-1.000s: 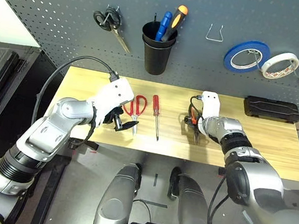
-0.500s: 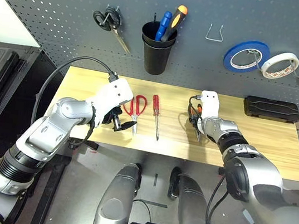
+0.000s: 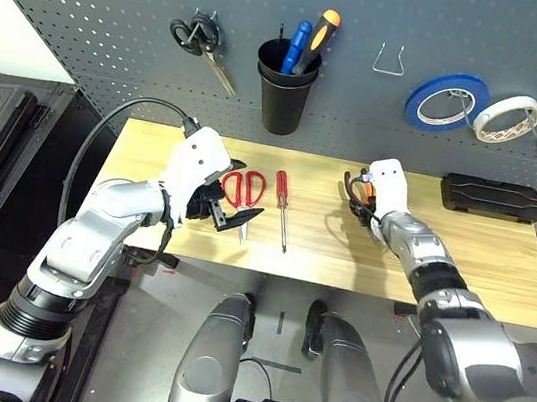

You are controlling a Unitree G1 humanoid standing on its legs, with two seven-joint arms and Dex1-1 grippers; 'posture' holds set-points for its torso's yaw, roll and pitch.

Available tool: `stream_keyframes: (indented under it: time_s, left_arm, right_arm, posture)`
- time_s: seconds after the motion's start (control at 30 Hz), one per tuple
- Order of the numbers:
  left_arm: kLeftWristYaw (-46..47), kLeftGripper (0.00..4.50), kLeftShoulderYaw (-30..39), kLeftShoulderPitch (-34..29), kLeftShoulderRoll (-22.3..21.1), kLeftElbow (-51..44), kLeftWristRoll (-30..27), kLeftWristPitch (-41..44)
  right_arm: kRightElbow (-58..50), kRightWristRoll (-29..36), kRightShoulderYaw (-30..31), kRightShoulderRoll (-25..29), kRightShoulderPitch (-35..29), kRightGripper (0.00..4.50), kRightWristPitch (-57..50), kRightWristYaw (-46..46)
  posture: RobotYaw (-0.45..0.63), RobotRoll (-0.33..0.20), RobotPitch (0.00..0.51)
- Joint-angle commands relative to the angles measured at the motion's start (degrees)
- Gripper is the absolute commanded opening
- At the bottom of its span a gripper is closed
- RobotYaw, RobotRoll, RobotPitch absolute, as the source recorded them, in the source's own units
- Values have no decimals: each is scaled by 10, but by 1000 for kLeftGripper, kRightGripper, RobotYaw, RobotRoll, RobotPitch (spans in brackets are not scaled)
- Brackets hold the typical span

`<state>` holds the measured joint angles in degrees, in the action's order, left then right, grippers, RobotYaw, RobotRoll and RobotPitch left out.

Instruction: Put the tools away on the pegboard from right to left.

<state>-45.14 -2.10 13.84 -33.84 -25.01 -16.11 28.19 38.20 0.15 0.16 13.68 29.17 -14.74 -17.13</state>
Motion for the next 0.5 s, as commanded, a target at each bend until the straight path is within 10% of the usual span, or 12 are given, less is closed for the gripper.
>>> stream_keyframes:
  time_s: [0.03, 0.5]
  left_arm:
    - [3, 4500, 18, -4, 11, -34, -36, -4]
    - [75, 4500, 72, 44, 68, -72, -119, -8]
  right_arm:
    - [-91, -5, 2, 26, -55, 2376, 18, -14]
    - [-290, 39, -20, 53, -188, 2376, 67, -48]
  posture:
    - [290, 0, 231]
    - [300, 0, 225]
